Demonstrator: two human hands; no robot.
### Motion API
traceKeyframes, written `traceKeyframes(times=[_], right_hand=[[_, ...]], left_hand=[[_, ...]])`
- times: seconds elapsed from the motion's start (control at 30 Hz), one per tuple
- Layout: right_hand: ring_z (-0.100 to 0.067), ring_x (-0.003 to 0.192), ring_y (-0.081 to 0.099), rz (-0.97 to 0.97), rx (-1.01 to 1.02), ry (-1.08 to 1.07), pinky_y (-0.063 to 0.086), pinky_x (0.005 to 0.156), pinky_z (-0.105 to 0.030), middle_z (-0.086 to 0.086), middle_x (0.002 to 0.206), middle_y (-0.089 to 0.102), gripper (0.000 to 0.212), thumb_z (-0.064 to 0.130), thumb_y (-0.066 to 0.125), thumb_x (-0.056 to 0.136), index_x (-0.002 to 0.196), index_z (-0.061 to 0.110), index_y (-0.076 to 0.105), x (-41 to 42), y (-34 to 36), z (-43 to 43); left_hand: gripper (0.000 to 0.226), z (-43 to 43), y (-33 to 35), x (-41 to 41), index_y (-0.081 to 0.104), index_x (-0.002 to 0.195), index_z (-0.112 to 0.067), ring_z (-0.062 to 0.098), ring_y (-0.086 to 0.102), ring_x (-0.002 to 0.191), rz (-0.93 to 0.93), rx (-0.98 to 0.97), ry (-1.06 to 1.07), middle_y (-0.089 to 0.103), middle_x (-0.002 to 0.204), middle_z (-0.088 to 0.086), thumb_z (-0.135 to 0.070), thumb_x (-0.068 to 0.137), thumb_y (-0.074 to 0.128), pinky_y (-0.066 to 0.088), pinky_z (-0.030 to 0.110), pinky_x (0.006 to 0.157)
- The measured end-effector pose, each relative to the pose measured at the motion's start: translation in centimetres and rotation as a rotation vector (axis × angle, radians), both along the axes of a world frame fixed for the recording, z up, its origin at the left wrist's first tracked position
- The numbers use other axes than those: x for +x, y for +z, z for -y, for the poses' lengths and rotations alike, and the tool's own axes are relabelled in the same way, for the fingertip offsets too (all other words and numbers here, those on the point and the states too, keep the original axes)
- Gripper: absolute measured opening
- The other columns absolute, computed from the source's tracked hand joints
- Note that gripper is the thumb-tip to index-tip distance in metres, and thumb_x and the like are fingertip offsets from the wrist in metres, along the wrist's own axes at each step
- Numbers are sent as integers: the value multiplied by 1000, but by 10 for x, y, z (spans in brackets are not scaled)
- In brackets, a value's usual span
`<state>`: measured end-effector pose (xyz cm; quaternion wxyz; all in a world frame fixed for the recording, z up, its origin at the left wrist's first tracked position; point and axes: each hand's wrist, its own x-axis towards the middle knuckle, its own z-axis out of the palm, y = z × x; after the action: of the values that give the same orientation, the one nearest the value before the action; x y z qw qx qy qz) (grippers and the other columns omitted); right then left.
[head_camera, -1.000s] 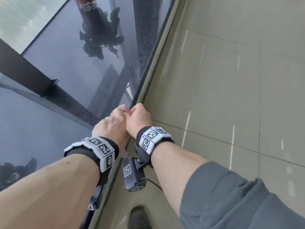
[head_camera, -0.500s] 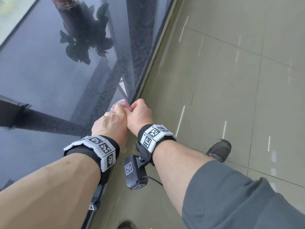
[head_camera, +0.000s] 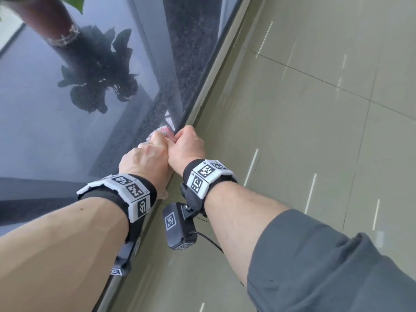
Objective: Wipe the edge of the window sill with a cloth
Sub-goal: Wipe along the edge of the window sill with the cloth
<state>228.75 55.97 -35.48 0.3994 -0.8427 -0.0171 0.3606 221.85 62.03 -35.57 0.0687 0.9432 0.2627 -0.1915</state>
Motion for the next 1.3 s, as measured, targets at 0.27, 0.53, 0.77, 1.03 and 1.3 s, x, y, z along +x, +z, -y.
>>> traceKeyframes(times=[0.27, 0.53, 0.77, 1.03, 1.3], right_hand=[[-15, 59, 45, 17, 13, -50, 33, 58, -24, -3, 89, 58, 26, 35, 64, 84, 85, 18, 45, 56, -2, -6], [-5, 55, 44, -29, 77, -72, 35, 59, -24, 1, 85, 54, 25, 35, 65, 84, 87, 18, 47, 130, -1, -21], [-9, 56, 44, -61, 99, -9, 34, 59, -25, 4, 79, 51, 25, 34, 64, 85, 91, 16, 48, 197, 4, -34], [-21, 68, 50, -82, 111, 14, 36, 62, -26, -7, 96, 63, 25, 33, 64, 85, 93, 15, 49, 283, 8, -48], [-23, 69, 49, -84, 98, 6, 36, 61, -27, -10, 100, 62, 28, 34, 64, 86, 95, 12, 48, 346, 5, -59]], left_hand=[[21, -10, 4, 60, 25, 84, -11, 37, 59, 68, 95, 13, -48, 44, 71, 9, -19, 84, 45, 37, 38, 53], [22, -25, 10, 134, 25, 81, -13, 29, 43, 58, 104, 36, -13, 41, 69, 7, -27, 84, 42, 36, 37, 54], [21, -33, 15, 197, 25, 81, -13, 28, 42, 57, 82, 50, 76, 41, 68, 7, -26, 85, 40, 35, 36, 54], [19, -45, 16, 283, 27, 86, -11, 38, 58, 70, 29, 85, 88, 57, 83, 15, -25, 87, 39, 36, 39, 57], [19, -52, 15, 350, 36, 93, -5, 40, 61, 76, 32, 90, 130, 60, 84, 18, -22, 89, 40, 40, 40, 59]])
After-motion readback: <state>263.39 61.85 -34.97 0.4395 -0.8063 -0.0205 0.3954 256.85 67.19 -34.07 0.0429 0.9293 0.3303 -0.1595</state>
